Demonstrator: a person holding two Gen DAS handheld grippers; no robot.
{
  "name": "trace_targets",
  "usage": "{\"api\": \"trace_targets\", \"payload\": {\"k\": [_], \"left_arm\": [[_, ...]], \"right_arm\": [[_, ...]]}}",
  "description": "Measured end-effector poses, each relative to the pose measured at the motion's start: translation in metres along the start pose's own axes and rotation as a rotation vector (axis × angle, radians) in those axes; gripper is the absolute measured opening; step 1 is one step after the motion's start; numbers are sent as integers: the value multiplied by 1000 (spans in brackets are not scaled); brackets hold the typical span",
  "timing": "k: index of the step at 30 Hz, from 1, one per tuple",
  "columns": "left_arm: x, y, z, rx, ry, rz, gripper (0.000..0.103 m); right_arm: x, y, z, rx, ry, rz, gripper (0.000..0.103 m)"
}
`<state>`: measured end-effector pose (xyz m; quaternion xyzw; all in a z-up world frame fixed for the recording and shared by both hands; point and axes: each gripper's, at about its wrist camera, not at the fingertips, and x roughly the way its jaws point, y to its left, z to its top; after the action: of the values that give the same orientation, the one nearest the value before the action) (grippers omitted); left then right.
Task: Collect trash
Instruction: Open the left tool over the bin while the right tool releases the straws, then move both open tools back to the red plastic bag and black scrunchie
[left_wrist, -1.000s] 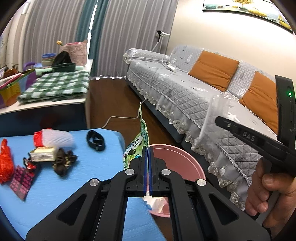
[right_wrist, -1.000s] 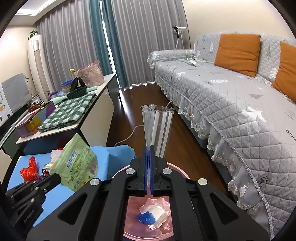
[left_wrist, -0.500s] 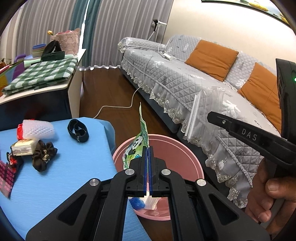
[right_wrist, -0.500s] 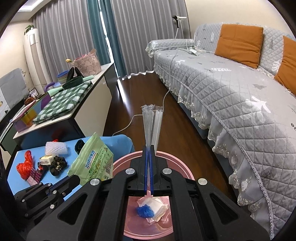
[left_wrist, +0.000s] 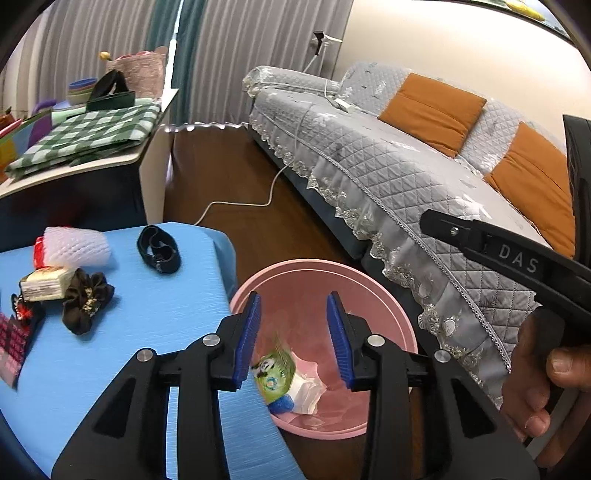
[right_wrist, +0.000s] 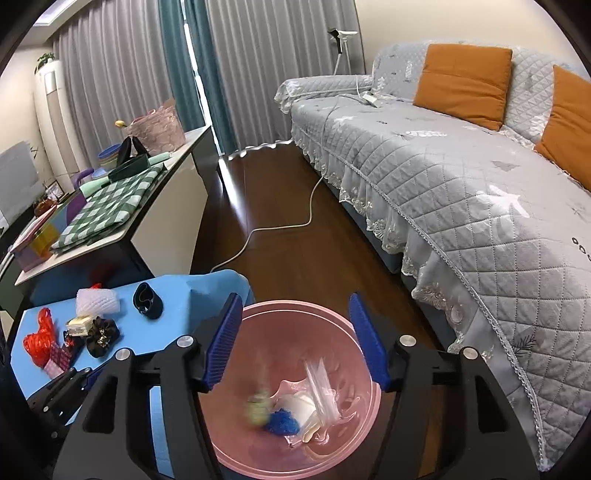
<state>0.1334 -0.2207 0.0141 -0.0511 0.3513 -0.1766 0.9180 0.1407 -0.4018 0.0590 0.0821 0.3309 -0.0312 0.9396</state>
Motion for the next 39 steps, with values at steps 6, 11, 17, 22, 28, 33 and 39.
{"api": "trace_targets", "payload": {"k": [6, 11, 17, 22, 28, 33, 39], "left_arm": [[-12, 11, -4, -15, -6, 21, 36], [-28, 24, -1, -25, -23, 37, 41], [-58, 50, 7, -21, -61, 80, 54], [-87, 81, 11, -14, -102, 129, 58], [-100, 117, 1, -52, -134, 189, 59], [-106, 144, -14, -101, -142, 226, 59], [-121, 173, -25, -151, -156, 249, 59]], "right_arm": [[-6, 7, -1, -17, -56, -1, 75], [-15, 18, -2, -15, -133, 37, 76], [-21, 42, -6, -92, -166, 33, 76], [-22, 58, -11, -129, -145, 76, 75], [-20, 67, -13, -96, -122, 74, 75], [-13, 73, -16, -66, -90, 92, 70], [-1, 99, -21, -71, -59, 126, 47]]}}
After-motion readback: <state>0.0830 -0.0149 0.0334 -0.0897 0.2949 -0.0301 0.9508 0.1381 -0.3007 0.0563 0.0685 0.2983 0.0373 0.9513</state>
